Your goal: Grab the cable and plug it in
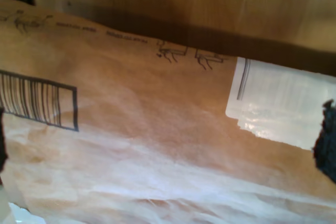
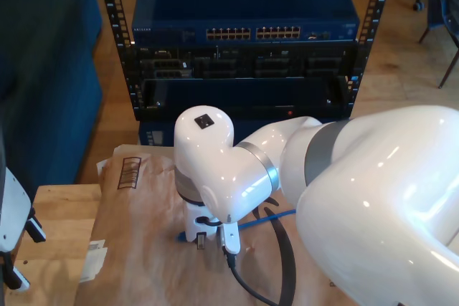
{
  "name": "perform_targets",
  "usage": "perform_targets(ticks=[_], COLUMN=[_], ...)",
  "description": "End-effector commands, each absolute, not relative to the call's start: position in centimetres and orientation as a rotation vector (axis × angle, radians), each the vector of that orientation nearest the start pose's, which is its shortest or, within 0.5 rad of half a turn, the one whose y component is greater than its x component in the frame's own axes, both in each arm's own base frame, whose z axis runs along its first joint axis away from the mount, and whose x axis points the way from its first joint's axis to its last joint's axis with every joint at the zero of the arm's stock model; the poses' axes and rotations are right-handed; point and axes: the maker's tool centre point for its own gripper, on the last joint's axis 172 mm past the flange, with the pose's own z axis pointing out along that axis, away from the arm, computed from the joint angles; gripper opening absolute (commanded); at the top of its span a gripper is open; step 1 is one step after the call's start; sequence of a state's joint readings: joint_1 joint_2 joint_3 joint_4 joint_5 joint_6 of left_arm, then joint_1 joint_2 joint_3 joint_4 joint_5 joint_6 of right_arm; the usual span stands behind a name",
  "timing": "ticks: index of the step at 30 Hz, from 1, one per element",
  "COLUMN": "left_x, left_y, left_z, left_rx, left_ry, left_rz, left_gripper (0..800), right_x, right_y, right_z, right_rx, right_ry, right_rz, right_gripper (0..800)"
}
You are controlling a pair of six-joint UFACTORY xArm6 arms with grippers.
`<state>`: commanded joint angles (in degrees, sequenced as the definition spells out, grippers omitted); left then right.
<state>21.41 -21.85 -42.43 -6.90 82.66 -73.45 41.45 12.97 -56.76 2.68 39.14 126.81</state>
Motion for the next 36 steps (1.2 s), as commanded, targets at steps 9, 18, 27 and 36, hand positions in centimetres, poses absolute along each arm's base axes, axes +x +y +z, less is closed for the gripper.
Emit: perform_targets(ticks=[9, 18, 27, 36], left_x=[29.9, 32.2, 35.3, 36.6], left_y=[1.2, -6.9, -14.7, -20.1], left_z=[21.5, 24.0, 26.7, 30.4], left_rx=[2.087, 2.175, 2.273, 2.210], left_ry=[2.212, 2.154, 2.043, 1.913], left_rz=[-0.540, -0.510, -0.427, -0.491], left_gripper=[800, 800, 800, 800], right_x=[39.7, 40.0, 36.9, 35.4], right_y=[31.4, 20.1, 12.3, 12.2], right_z=[14.5, 22.4, 28.0, 34.4], right_rx=[-2.094, -1.824, -1.699, -1.503], right_ry=[2.129, 2.282, 2.339, 2.333], right_rz=[0.025, -0.007, -0.009, 0.338], right_gripper=[2, 2, 2, 2])
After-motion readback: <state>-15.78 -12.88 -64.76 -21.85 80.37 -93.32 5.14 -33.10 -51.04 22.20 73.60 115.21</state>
